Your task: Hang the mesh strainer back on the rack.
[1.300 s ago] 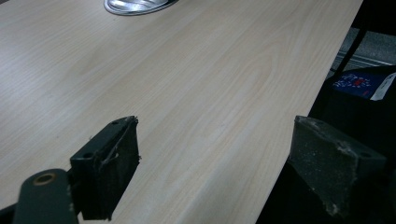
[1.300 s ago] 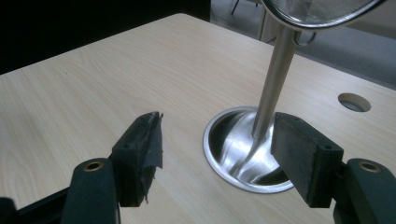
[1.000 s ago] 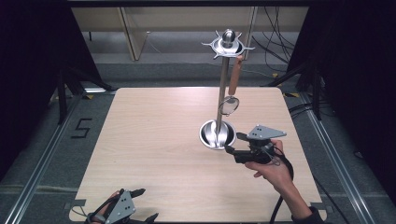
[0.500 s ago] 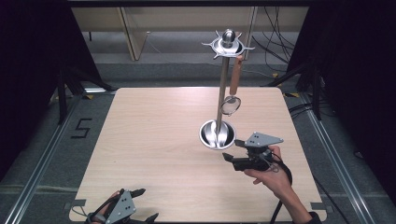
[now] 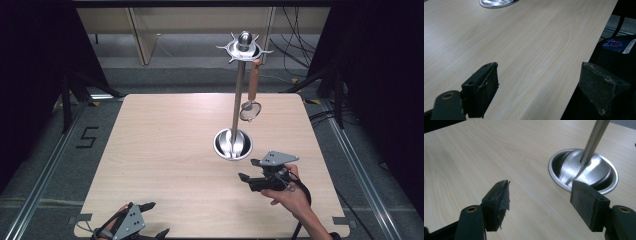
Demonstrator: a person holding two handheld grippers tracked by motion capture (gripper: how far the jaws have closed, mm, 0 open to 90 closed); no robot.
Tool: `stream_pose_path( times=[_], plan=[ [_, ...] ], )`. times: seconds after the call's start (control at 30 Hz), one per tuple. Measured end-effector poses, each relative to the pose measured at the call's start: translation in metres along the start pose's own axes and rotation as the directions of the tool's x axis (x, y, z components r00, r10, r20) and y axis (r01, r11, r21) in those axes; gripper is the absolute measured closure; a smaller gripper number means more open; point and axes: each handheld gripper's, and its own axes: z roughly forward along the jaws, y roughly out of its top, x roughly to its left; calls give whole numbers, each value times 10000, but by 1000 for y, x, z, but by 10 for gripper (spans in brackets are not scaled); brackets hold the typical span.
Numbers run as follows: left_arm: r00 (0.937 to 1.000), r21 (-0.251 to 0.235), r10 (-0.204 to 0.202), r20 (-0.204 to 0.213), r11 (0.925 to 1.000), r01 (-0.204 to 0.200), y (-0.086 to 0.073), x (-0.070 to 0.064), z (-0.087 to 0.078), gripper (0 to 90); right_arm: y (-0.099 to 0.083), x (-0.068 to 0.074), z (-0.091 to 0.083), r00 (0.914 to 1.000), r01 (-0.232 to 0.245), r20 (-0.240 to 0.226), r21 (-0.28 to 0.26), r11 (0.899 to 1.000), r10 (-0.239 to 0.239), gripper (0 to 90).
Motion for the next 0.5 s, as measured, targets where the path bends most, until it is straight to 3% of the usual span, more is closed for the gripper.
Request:
stream_pose_path(
  times=[0.1,0.13,0.27,0.3,0.37,0.4,0.47,0.5],
  plan=[
    [9997,171,235,-53,9996,-234,0,2,-1,152,-4,-2,1,9998,-177,96,-7,9998,177,322],
    [10000,-53,37,-44,10000,-37,0,0,0,152,-6,0,2,9994,-340,62,6,9994,340,322],
    [10000,-72,37,-74,10000,-38,0,1,0,152,-12,0,5,9996,-270,117,48,9996,269,321],
    [10000,-68,48,-77,10000,-48,0,0,0,152,-14,3,5,9985,-549,-23,249,9982,550,320],
    [9997,-14,237,-108,9997,-238,0,2,-1,152,-17,4,7,9984,-567,-16,330,9978,568,316],
    [9998,19,202,-70,9998,-202,0,2,-1,152,-19,2,8,9996,-267,-12,285,9992,268,316],
    [9999,-50,85,-71,10000,-86,0,0,0,152,-21,6,8,9988,-490,-76,374,9981,494,315],
    [10000,-2,83,-18,10000,-83,0,1,-1,152,-22,4,9,9998,-155,-109,355,9992,159,315]
  ],
)
